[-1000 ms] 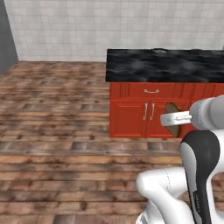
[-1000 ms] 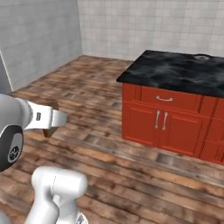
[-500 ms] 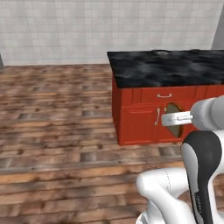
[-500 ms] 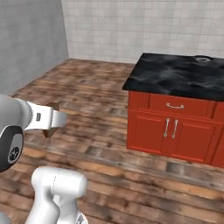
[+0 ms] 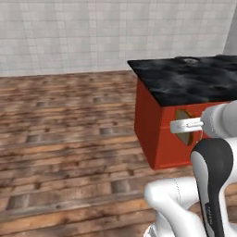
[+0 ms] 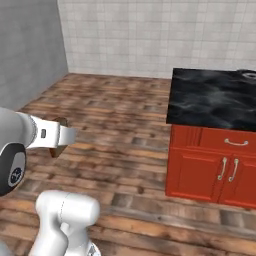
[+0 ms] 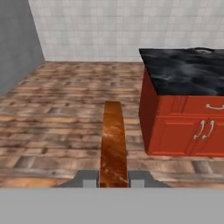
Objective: Start the toaster. Once the lever pops up, take the bread to the plate on the dining counter.
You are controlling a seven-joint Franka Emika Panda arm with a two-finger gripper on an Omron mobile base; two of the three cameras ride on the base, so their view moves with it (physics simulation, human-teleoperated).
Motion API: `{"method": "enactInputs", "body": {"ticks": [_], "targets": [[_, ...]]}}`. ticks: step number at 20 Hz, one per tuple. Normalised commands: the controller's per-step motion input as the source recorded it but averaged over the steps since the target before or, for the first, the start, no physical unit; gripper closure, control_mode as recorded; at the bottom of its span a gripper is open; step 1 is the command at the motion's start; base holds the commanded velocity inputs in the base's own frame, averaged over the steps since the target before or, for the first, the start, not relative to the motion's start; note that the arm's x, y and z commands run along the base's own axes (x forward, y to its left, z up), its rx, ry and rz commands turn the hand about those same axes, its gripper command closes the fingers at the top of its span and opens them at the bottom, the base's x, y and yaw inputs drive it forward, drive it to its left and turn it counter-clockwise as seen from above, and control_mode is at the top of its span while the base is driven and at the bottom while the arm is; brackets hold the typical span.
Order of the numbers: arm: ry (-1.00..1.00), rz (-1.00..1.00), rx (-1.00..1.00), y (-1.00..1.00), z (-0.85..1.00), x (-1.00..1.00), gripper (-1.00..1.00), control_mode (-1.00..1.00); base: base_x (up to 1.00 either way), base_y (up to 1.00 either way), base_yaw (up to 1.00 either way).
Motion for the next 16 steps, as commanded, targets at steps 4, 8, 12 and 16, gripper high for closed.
{"method": "enactInputs", "body": {"ticks": [4,8,12,16], "targets": [[0.00,0.00,0.00,0.00,0.00,0.00,1.00,1.00,0.77,1.00,-0.23],[0.00,0.00,0.00,0.00,0.00,0.00,1.00,1.00,0.59,1.00,-0.26],[0.00,0.00,0.00,0.00,0.00,0.00,1.00,1.00,0.56,1.00,-0.29],[0.00,0.00,0.00,0.00,0.00,0.00,1.00,1.00,0.63,0.92,-0.27]]}}
